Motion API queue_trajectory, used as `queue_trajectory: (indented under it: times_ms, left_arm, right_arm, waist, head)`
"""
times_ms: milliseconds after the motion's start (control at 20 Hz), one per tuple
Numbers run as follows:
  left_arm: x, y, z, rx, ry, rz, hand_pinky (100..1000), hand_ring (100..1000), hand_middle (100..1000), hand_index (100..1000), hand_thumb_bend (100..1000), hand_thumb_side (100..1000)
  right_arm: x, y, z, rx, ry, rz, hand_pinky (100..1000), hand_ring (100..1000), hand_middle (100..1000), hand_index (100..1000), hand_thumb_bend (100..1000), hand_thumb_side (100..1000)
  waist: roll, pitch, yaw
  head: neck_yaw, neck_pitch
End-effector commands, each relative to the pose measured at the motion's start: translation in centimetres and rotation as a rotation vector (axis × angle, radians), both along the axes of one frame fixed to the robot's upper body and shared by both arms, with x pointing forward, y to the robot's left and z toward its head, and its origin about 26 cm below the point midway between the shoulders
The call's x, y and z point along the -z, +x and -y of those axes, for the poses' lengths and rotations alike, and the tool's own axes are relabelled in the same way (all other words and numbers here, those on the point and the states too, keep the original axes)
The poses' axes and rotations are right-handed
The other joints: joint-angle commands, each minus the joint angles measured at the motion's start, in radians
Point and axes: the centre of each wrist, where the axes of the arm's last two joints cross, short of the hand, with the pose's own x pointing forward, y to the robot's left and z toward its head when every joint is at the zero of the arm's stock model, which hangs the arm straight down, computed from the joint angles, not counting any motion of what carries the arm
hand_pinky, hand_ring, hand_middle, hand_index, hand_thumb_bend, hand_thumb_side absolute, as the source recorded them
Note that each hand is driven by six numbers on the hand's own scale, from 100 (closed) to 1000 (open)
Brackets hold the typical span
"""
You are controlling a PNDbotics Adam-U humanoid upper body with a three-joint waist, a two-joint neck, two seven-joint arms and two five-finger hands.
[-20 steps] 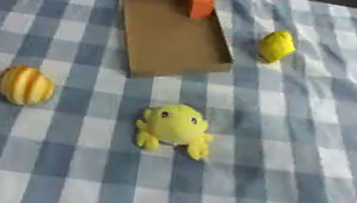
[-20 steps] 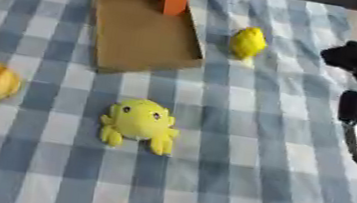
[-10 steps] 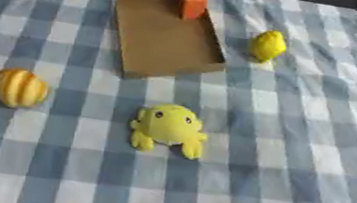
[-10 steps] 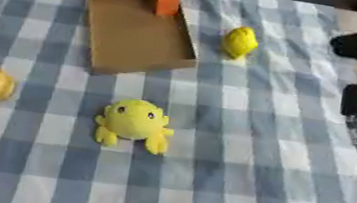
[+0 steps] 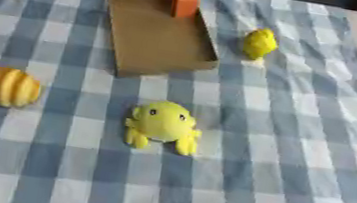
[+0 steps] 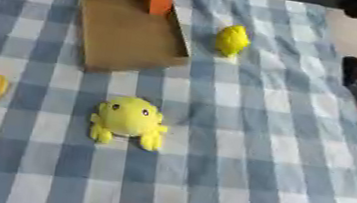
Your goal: Pick up objects on the table and place them in the box.
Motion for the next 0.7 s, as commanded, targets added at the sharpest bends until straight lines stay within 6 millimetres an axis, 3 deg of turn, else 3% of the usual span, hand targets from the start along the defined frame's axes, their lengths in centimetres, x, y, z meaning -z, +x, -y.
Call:
queue_trajectory:
  times_ms: [50, 700]
  left_arm:
    - [-1.1, -0.2, -0.1, 0.015, 0.041, 0.027, 966, 767, 765, 924, 100, 608]
    - [-1.6, 0.0, 0.2, 0.049, 0.059, 0.032, 967, 767, 766, 920, 100, 607]
  right_arm:
    - [-1.6, -0.1, -0.7, 0.038, -0.138, 0.001, 822, 891, 861, 925, 100, 214]
    - [-1.8, 2.9, -0.2, 0.095, -0.215, -0.086, 821, 885, 852, 933, 100, 226]
  waist:
    - [0.000, -0.018, 0.006]
    - [-0.005, -0.010, 0.040]
  head:
    - [-0.011, -0.014]
    - [-0.058, -0.022]
